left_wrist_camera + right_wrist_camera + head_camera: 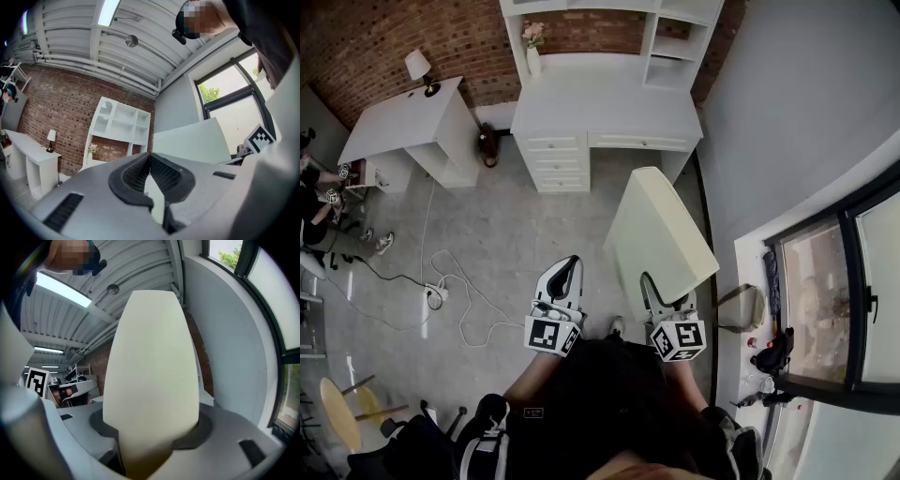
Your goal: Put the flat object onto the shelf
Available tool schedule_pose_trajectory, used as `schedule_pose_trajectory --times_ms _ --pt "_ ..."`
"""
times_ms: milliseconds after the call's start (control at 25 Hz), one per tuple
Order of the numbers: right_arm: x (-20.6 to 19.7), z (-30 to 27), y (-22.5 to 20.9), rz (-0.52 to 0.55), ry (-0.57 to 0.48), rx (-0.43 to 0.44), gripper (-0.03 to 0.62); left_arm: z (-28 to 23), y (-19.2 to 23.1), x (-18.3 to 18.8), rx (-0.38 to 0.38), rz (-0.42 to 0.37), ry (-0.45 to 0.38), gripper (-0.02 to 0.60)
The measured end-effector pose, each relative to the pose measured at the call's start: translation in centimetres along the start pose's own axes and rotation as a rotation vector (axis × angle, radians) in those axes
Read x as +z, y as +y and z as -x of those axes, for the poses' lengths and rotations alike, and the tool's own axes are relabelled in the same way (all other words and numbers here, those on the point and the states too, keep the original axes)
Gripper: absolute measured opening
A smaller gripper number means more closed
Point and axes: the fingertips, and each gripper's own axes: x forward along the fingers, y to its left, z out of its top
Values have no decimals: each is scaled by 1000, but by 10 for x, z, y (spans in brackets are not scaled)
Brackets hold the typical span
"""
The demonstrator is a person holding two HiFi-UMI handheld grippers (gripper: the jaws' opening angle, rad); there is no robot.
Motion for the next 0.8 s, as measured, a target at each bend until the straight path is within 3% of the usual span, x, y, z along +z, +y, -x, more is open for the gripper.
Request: schedule_pose_trajectory --times_ms 800 --pt "11 -9 -25 0 -5 47 287 -27 -13 -1 25 4 -1 11"
